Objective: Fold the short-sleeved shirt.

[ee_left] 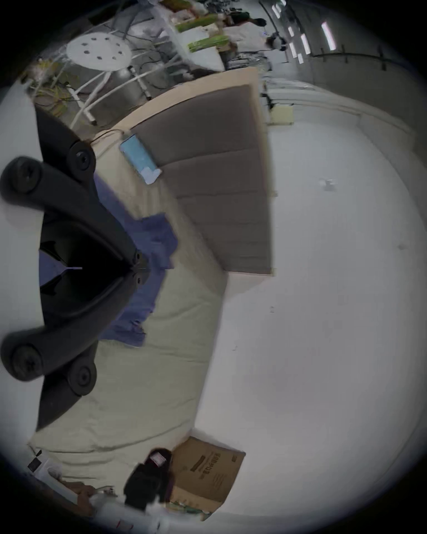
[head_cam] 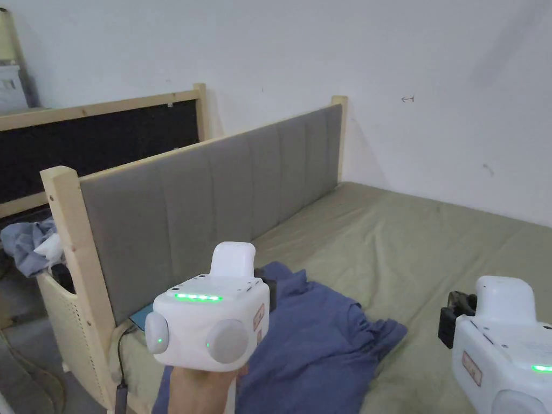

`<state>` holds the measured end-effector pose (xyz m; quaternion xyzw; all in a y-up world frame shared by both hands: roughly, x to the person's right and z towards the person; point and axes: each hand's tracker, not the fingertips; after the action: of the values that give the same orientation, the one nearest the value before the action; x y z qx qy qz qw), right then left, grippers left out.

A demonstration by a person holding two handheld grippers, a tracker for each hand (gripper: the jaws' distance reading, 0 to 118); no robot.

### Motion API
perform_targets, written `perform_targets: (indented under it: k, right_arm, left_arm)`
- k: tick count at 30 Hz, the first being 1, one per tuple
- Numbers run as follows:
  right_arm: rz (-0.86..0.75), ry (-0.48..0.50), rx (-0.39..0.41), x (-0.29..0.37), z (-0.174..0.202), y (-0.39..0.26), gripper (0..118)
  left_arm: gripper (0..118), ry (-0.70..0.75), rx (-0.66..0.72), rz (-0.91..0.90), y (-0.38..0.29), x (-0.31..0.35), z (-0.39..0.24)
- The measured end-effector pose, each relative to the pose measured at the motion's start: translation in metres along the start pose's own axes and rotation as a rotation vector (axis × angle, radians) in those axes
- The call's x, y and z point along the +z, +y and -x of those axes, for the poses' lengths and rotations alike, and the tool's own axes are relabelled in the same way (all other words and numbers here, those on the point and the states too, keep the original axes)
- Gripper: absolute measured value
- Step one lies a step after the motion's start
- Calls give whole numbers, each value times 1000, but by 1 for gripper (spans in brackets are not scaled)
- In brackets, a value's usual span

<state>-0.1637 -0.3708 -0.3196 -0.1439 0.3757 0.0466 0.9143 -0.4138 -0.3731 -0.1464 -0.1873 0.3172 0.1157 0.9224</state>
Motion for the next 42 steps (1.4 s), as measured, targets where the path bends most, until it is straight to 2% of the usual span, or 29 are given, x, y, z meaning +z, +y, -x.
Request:
perform_targets:
  k: [1,5,7,8,9,10,11,12,13,17,21,24,26,30,31,33,36,42]
  right_arm:
    - [14,5,-11,-4,-1,-2,0]
    - [53,-5,-3,-21,-7,-15,0]
    - [81,-12,-4,-32,-12,-22,0]
    - [95,-14,-9,-37,-14,-25,0]
    - [112,-21,-19,-44,-17,-29,0]
    - [134,-23,-33,-51,-20,-32,0]
    - [153,-20,-50,-57,-23,-35,0]
    - [165,-24,-68,-63,-27,-38,0]
    - [178,-26,-83,-69,-30,-41,0]
    - [213,-36,-92,-85,-38,-52,0]
    - [238,-64,-92,-97,-43,-64,0]
    - [252,-69,-138,-99,-49,-69,0]
    - [265,-68,-137,-101,-51,-71,0]
    - [269,-81,-139,-97,-58,-72,0]
    - [269,-80,-154,-95,-60,-71,0]
    - [266,-84,-164,-90,-62,-70,0]
    - [258,-92,-164,-82,-68,-69,0]
    - [232,-113,-203,-60,-86,-57,0]
  left_arm:
    - [0,-1,-3,90,-5,-21,-1]
    - [1,-40,-14,240,-37,-89,-5]
    - [15,-94,20,356,-52,-125,-9]
    - [30,-125,45,417,-57,-141,-9]
    - [58,-152,83,487,-64,-159,-10]
    - [98,-167,86,532,-73,-175,-12]
    - [113,-160,81,555,-79,-186,-15]
    - [114,-171,87,561,-85,-196,-17]
    - [111,-176,86,558,-88,-203,-20]
    - [113,-147,88,553,-90,-220,-29]
    - [115,-66,0,608,-108,-243,-38]
    - [113,-4,-157,599,-119,-242,-59]
    - [97,-19,-112,592,-114,-241,-57]
    - [18,11,-66,546,-102,-233,-45]
    - [9,26,-53,554,-101,-233,-42]
    - [9,7,0,583,-96,-233,-38]
    - [8,-12,2,594,-83,-227,-35]
    - [7,-100,34,526,-38,-189,-52]
